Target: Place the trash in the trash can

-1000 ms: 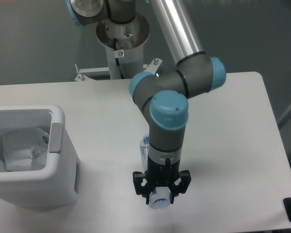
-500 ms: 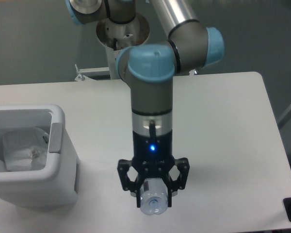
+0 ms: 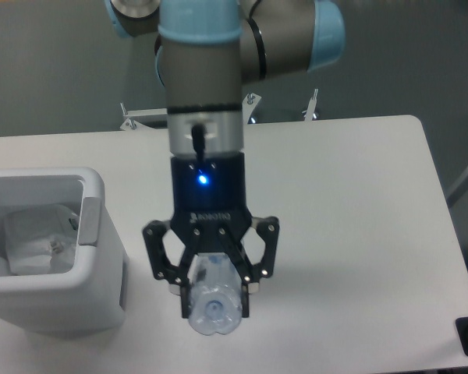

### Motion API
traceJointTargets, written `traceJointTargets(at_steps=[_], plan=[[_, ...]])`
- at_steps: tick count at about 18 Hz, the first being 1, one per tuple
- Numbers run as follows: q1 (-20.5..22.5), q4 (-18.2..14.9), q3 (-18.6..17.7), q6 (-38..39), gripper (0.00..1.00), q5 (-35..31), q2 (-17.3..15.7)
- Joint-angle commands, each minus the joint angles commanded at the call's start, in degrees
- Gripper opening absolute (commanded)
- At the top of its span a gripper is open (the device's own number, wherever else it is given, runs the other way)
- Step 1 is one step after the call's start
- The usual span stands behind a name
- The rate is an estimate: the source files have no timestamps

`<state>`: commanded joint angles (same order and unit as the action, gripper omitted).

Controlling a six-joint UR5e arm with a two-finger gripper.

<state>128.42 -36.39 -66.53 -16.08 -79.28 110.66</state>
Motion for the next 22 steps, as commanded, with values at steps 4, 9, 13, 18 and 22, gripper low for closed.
traceJointTargets(at_steps=[4, 9, 13, 18, 22], plan=[[-2.9, 0.0, 0.0, 1.2, 0.56, 0.0, -1.3], [-7.1, 0.1, 0.4, 5.6, 0.56, 0.0, -2.3], [-9.8, 0.1, 0.4, 8.4, 0.5, 0.0, -2.3], [-13.4, 0.1, -0.5, 10.1, 0.51, -0.1, -2.0], [-14.5, 0.1, -3.2, 11.1, 0.51, 0.0, -2.0]])
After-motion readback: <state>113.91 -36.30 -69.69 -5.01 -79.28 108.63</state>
